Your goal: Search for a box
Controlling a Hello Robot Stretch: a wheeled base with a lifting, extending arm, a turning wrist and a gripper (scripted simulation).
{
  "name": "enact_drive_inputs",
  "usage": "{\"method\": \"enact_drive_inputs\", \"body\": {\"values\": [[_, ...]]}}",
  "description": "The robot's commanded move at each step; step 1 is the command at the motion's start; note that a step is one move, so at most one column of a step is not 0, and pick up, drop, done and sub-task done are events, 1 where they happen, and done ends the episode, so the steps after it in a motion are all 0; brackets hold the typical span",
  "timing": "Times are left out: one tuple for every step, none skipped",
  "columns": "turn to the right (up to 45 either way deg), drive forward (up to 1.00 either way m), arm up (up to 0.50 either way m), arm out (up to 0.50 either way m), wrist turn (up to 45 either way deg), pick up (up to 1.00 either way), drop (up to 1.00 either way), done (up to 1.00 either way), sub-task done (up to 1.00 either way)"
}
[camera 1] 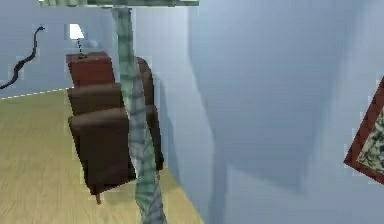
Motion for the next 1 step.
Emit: {"method": "enact_drive_inputs", "body": {"values": [[-45.0, 0.0, 0.0, 0.0, 0.0, 0.0, 0.0, 0.0, 0.0]]}}
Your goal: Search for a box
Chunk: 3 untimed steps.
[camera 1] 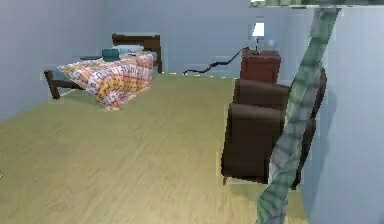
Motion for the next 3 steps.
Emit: {"method": "enact_drive_inputs", "body": {"values": [[-45.0, 0.0, 0.0, 0.0, 0.0, 0.0, 0.0, 0.0, 0.0], [-27.0, 0.0, 0.0, 0.0, 0.0, 0.0, 0.0, 0.0, 0.0], [0.0, 0.05, 0.0, 0.0, 0.0, 0.0, 0.0, 0.0, 0.0]]}}
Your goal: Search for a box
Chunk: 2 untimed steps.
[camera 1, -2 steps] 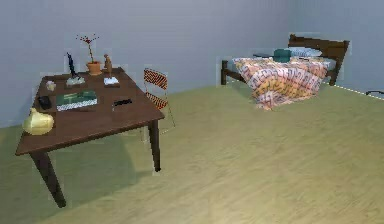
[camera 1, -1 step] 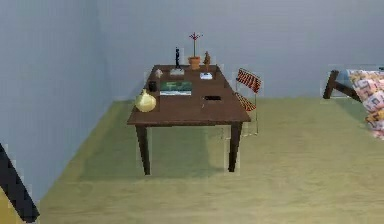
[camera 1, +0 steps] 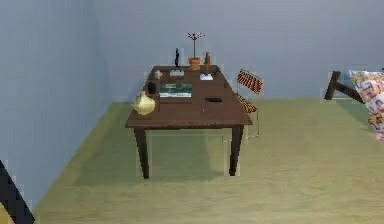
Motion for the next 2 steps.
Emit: {"method": "enact_drive_inputs", "body": {"values": [[36.0, 0.0, 0.0, 0.0, 0.0, 0.0, 0.0, 0.0, 0.0], [0.0, 0.7, 0.0, 0.0, 0.0, 0.0, 0.0, 0.0, 0.0]]}}
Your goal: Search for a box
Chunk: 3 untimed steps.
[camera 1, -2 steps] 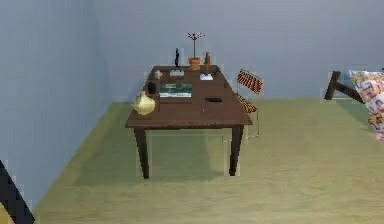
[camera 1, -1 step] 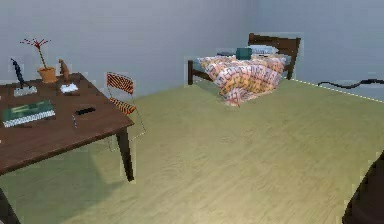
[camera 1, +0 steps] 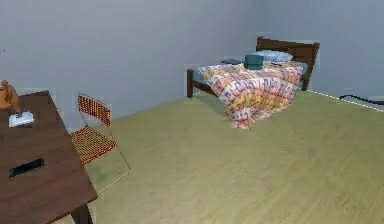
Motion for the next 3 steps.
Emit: {"method": "enact_drive_inputs", "body": {"values": [[36.0, 0.0, 0.0, 0.0, 0.0, 0.0, 0.0, 0.0, 0.0], [0.0, 0.75, 0.0, 0.0, 0.0, 0.0, 0.0, 0.0, 0.0], [0.0, 1.0, 0.0, 0.0, 0.0, 0.0, 0.0, 0.0, 0.0]]}}
